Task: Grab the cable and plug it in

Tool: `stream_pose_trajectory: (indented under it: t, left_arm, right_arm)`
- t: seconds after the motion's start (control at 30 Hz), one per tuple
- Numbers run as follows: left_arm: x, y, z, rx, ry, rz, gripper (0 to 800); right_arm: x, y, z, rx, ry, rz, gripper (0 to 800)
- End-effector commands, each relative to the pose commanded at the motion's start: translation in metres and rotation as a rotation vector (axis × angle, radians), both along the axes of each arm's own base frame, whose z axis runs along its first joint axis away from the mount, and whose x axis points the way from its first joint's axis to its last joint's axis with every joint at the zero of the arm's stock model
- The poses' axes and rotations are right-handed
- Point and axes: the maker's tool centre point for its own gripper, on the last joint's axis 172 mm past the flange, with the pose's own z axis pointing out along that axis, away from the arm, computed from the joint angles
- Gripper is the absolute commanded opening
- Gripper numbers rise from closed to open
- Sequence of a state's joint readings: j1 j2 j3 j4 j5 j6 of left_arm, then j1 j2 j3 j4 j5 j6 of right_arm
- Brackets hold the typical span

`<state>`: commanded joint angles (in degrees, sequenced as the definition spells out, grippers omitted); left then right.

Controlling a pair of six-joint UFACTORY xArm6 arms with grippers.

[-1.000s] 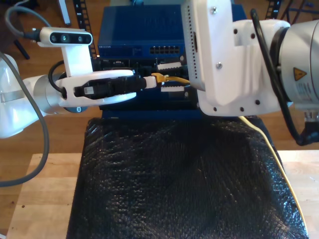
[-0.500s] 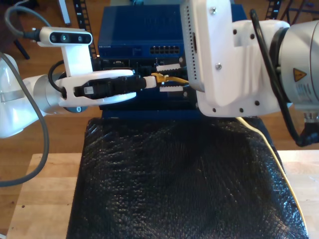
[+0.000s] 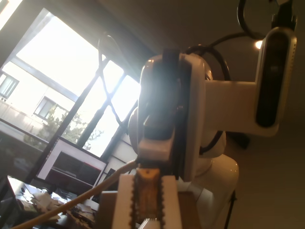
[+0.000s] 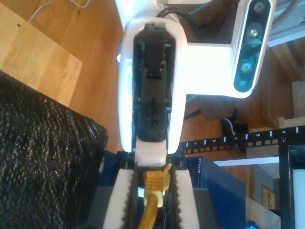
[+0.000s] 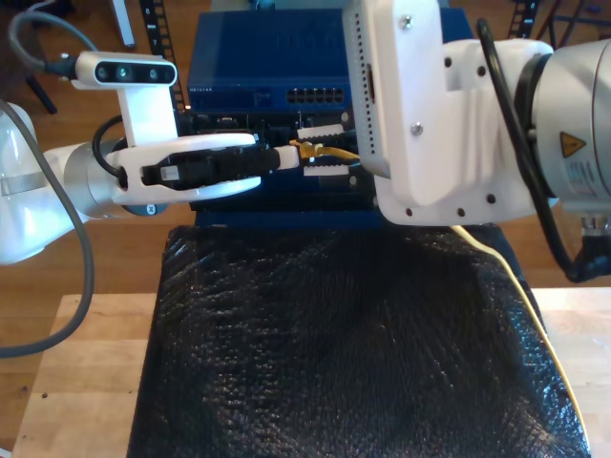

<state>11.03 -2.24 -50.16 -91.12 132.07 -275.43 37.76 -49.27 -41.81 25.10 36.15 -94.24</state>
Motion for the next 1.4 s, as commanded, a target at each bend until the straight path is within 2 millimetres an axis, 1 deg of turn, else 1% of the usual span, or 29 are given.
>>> stream_pose_trajectory:
  t: [0.3,0.43,0.5,0.57,0.6,0.63,0.67,0.7,0.77,0.83,0.87,0.93,0.97,1.07,1.13,1.2,1.3,1.33,1.4]
  left_arm:
    - [-0.0003,0.0001,0.0002,-0.001,0.000,-0.001,8]
    - [-0.0003,0.0001,0.0002,-0.001,0.000,-0.001,8]
    - [-0.0003,0.0001,0.0002,-0.001,0.000,-0.001,8]
    - [-0.0003,0.0001,0.0002,-0.001,-0.001,-0.001,8]
    - [-0.0003,0.0001,0.0002,-0.001,-0.001,-0.001,9]
    - [-0.0003,0.0001,0.0002,-0.001,-0.001,-0.001,24]
    - [-0.0008,0.0002,0.0001,-0.002,0.001,-0.002,41]
    - [-0.0016,0.0005,0.0002,-0.004,0.002,-0.005,85]
    - [-0.0050,0.0018,0.0022,-0.014,0.002,-0.017,198]
    - [-0.0070,0.0020,0.0034,-0.018,0.001,-0.025,207]
    - [-0.0070,0.0020,0.0034,-0.018,0.001,-0.025,233]
    - [-0.0069,0.0021,0.0033,-0.020,0.002,-0.024,341]
    - [-0.0068,0.0021,0.0037,-0.020,-0.001,-0.023,379]
    - [-0.0065,0.0025,0.0037,-0.019,0.000,-0.022,387]
    - [-0.0064,0.0026,0.0040,-0.019,-0.001,-0.022,415]
    - [-0.0058,0.0025,0.0044,-0.017,-0.003,-0.022,422]
    - [-0.0060,0.0024,0.0055,-0.016,-0.006,-0.022,477]
    - [-0.0053,0.0027,0.0053,-0.014,-0.005,-0.020,514]
    - [-0.0044,0.0029,0.0059,-0.013,-0.009,-0.015,662]
  right_arm:
    - [0.0000,0.0000,-0.0009,-0.001,0.001,0.000,164]
    - [0.0000,0.0000,-0.0019,-0.002,0.002,0.000,143]
    - [0.0000,0.0000,-0.0019,-0.002,0.002,0.000,111]
    - [0.0004,-0.0005,-0.0019,-0.002,0.002,-0.002,53]
    - [0.0004,-0.0005,-0.0019,-0.001,0.003,-0.002,44]
    - [-0.0001,0.0001,-0.0027,-0.001,0.006,-0.001,27]
    - [0.0004,-0.0004,-0.0027,0.000,0.007,-0.003,18]
    - [0.0004,-0.0004,-0.0027,0.002,0.010,-0.006,8]
    - [0.0004,-0.0005,-0.0028,0.005,0.015,-0.010,2]
    - [0.0004,-0.0005,-0.0028,0.006,0.016,-0.011,2]
    - [0.0004,-0.0005,-0.0028,0.007,0.018,-0.012,2]
    - [0.0004,-0.0005,-0.0028,0.008,0.019,-0.013,2]
    - [-0.0001,0.0001,-0.0027,0.009,0.020,-0.011,2]
    - [-0.0001,0.0001,-0.0027,0.010,0.021,-0.012,1]
    - [-0.0001,0.0001,-0.0027,0.010,0.022,-0.013,1]
    - [-0.0001,0.0001,-0.0027,0.013,0.026,-0.016,1]
    - [-0.0001,0.0001,-0.0027,0.020,0.035,-0.022,1]
    - [0.0006,-0.0001,-0.0024,0.021,0.036,-0.024,1]
    - [0.0008,0.0002,-0.0021,0.022,0.037,-0.025,1]
